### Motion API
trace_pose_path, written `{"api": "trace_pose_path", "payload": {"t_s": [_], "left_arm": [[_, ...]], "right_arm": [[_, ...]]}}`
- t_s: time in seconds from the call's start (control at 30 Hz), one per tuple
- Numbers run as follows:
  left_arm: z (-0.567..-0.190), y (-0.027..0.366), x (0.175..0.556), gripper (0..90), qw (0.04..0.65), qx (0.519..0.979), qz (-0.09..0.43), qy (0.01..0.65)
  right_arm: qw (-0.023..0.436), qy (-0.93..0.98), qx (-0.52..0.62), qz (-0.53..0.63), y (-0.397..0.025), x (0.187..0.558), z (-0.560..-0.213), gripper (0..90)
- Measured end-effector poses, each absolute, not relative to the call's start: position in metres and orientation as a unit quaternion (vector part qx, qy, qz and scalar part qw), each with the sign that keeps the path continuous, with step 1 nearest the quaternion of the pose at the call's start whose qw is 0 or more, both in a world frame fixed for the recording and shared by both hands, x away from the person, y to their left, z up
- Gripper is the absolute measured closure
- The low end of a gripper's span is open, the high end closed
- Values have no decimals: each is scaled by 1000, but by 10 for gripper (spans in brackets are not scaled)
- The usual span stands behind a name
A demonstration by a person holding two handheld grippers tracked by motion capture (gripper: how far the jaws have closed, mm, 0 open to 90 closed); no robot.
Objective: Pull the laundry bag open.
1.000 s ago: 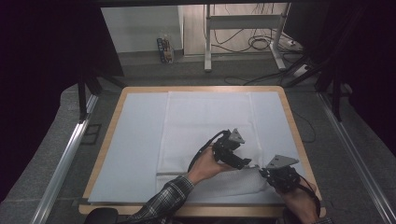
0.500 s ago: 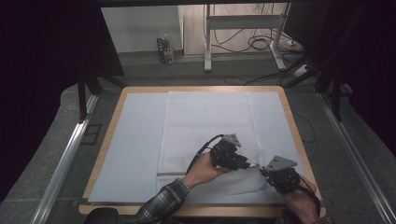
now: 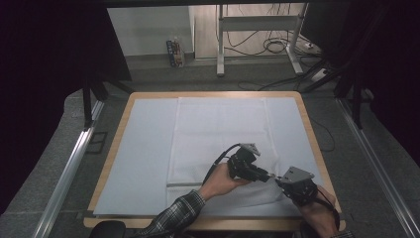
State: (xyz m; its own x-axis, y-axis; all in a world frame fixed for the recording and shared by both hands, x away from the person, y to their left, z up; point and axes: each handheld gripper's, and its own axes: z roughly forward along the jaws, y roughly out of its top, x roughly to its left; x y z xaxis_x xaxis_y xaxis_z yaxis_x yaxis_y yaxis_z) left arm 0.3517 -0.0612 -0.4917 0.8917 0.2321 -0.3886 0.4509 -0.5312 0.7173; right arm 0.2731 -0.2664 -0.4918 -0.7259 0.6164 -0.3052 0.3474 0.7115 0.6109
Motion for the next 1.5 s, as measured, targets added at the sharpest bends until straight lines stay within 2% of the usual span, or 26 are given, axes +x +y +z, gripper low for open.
{"api": "trace_pose_path", "payload": {"t_s": [0.57,0.77,0.9,1.3,1.5], "left_arm": [[-493,-65,350,838,435,872,-100,203],[-498,-60,355,847,441,866,-135,194],[-501,-60,353,851,442,869,-121,188],[-499,-59,352,873,436,874,-103,186],[-498,-59,353,873,436,873,-112,186]], "right_arm": [[250,889,270,273,-267,273,-491,826],[238,888,276,280,-269,274,-491,798],[233,891,275,277,-268,275,-492,786],[233,890,264,291,-269,284,-488,544],[232,897,231,296,-263,290,-487,535]]}}
